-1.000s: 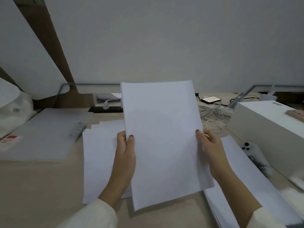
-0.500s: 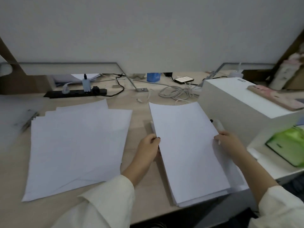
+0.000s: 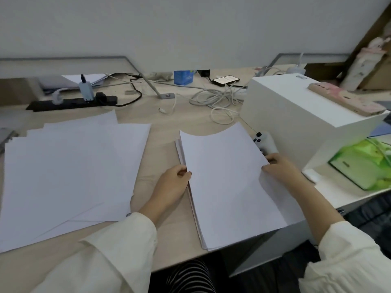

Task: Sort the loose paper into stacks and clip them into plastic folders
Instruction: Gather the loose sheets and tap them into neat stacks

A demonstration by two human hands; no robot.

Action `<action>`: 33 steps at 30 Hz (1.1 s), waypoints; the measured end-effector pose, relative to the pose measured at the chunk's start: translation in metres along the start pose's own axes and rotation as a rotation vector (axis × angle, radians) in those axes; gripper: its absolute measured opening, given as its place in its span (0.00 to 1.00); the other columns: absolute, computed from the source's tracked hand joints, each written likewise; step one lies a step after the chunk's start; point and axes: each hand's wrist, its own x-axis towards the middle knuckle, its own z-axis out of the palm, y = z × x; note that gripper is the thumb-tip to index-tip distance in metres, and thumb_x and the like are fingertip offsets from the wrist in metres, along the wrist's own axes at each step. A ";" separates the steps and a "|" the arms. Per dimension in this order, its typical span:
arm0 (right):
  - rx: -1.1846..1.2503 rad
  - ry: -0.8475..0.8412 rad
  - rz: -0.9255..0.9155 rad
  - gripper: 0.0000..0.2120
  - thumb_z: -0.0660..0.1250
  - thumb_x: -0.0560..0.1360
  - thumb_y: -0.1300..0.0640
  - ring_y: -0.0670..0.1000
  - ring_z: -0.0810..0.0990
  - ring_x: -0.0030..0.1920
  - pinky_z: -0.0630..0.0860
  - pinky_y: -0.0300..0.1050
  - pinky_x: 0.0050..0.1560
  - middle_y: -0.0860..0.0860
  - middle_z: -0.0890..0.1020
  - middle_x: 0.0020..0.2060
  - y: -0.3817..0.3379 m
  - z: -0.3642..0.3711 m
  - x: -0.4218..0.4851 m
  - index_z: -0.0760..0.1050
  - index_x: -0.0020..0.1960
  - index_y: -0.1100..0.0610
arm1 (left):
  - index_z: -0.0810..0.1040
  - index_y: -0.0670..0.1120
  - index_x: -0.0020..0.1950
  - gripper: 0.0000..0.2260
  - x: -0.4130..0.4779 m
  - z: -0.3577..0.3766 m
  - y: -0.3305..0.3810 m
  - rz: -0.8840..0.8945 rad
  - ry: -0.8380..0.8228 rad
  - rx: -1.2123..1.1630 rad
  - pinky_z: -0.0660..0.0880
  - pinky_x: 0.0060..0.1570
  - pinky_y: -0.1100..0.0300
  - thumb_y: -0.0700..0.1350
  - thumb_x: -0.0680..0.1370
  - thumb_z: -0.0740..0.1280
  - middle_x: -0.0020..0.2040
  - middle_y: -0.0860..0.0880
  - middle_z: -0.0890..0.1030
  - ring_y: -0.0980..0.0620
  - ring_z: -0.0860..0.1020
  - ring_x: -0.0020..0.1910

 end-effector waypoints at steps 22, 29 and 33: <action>-0.357 0.084 -0.222 0.15 0.59 0.77 0.62 0.60 0.73 0.59 0.66 0.45 0.52 0.61 0.73 0.61 0.019 0.024 -0.021 0.70 0.61 0.68 | 0.38 0.57 0.75 0.51 -0.094 0.018 -0.002 0.275 -0.294 0.809 0.32 0.71 0.59 0.76 0.56 0.45 0.71 0.58 0.29 0.57 0.31 0.71; -0.371 0.101 -0.248 0.11 0.59 0.76 0.63 0.61 0.73 0.54 0.69 0.48 0.50 0.60 0.76 0.52 0.021 0.031 -0.016 0.71 0.54 0.69 | 0.40 0.56 0.76 0.43 -0.096 0.015 -0.005 0.276 -0.289 0.786 0.33 0.69 0.63 0.72 0.68 0.52 0.70 0.59 0.30 0.56 0.34 0.74; -0.403 0.117 -0.268 0.10 0.59 0.76 0.63 0.61 0.74 0.52 0.68 0.47 0.47 0.60 0.77 0.49 0.023 0.033 -0.013 0.72 0.52 0.69 | 0.40 0.52 0.76 0.39 -0.096 0.018 -0.005 0.310 -0.295 0.872 0.33 0.68 0.61 0.69 0.73 0.51 0.76 0.51 0.34 0.50 0.35 0.75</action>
